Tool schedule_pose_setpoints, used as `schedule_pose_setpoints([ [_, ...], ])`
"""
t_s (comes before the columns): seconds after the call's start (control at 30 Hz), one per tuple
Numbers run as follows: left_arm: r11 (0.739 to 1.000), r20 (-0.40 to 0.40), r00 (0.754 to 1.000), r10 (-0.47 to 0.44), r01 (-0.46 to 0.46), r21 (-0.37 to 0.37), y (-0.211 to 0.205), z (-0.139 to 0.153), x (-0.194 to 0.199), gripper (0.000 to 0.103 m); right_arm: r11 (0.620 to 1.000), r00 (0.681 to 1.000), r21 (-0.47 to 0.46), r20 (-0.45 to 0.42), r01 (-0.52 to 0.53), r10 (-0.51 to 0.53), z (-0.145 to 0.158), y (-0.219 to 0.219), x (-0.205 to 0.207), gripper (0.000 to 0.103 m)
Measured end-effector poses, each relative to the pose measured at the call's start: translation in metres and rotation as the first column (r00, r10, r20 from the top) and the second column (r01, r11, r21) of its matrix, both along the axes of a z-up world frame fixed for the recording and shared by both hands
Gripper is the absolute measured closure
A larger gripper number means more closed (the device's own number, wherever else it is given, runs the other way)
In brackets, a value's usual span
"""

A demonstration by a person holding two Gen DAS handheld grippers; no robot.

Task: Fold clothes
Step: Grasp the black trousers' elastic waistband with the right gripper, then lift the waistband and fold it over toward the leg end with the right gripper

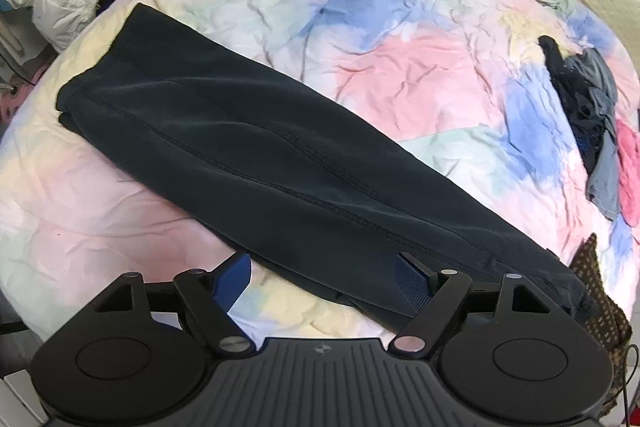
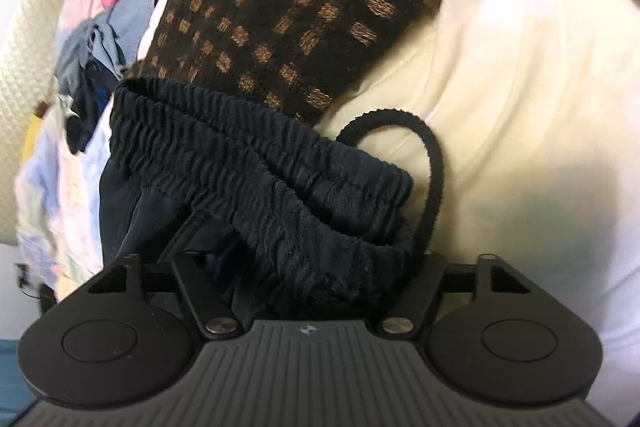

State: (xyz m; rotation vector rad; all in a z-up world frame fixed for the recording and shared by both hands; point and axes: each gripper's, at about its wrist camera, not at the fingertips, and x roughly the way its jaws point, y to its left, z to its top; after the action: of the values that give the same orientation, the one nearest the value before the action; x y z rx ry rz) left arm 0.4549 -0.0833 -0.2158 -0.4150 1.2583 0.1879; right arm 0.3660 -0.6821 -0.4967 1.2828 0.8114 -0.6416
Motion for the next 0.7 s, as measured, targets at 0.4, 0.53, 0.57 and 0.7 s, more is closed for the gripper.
schedule_pose_setpoints([
  [0.4,0.992,0.045,0.996,-0.081,0.085,-0.096,-0.007,-0.014,0.005,0.023,0.996,0.994,-0.083,0.102,0.041,-0.033,0.072,0.032,-0.021,0.071],
  [0.53,0.987,0.064,0.995,-0.081,0.089,-0.133,0.015,-0.019,0.001,0.023,0.985,0.991,-0.169,0.132,0.016,0.007,0.107,0.050,-0.020,0.071],
  [0.57,0.986,0.067,0.995,-0.077,0.086,-0.144,0.022,-0.020,-0.001,0.023,0.982,0.990,-0.188,0.141,0.014,0.013,0.116,0.056,-0.020,0.071],
  [0.7,0.978,0.079,0.996,-0.047,0.062,-0.197,0.063,-0.025,-0.005,0.023,0.961,0.984,-0.275,0.168,-0.004,0.053,0.154,0.089,-0.010,0.071],
])
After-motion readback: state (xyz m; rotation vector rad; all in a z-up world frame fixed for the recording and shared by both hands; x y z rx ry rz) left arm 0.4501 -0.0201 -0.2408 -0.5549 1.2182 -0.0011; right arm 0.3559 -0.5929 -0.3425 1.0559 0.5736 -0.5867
